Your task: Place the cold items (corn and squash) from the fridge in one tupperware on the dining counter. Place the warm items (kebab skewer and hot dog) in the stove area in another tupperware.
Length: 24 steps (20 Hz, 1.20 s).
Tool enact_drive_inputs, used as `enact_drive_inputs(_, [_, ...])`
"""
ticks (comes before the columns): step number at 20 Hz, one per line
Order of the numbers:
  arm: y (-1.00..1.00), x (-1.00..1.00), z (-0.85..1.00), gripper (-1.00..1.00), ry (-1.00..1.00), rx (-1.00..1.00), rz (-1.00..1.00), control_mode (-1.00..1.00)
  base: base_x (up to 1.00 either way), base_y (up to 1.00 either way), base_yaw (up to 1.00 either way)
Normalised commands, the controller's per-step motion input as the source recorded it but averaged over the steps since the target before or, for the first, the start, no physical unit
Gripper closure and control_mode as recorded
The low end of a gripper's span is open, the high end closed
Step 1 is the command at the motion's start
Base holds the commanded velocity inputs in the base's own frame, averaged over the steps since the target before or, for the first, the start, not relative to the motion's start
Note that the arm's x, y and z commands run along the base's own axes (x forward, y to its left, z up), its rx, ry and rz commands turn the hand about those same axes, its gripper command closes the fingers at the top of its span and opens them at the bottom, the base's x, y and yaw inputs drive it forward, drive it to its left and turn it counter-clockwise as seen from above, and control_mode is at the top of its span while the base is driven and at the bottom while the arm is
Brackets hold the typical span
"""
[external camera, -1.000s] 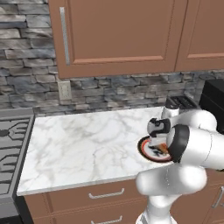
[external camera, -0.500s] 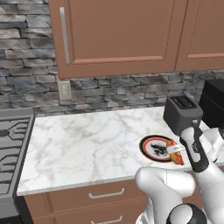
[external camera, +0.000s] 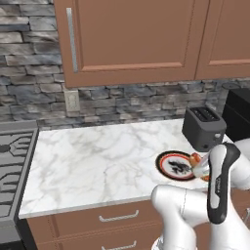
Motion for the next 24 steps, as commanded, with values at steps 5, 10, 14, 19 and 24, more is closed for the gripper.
enact_drive_inputs(5, [0.05,-0.81,1.00,1.00,-0.01,-0.65,0.08,-1.00,0.00,0.00,0.00])
enact_drive_inputs(10, [0.47,-0.82,0.89,1.00,0.01,-0.61,0.00,-1.00,0.00,0.00,0.00])
enact_drive_inputs(14, [0.65,-0.39,0.09,1.00,0.05,-0.50,0.07,-1.00,0.00,0.00,0.00])
enact_drive_inputs(19, [0.11,0.08,-0.48,1.00,0.07,-0.08,0.16,-1.00,0.00,0.00,0.00])
enact_drive_inputs(24, [0.07,0.39,-0.57,1.00,0.11,-0.07,0.27,-1.00,0.00,0.00,0.00])
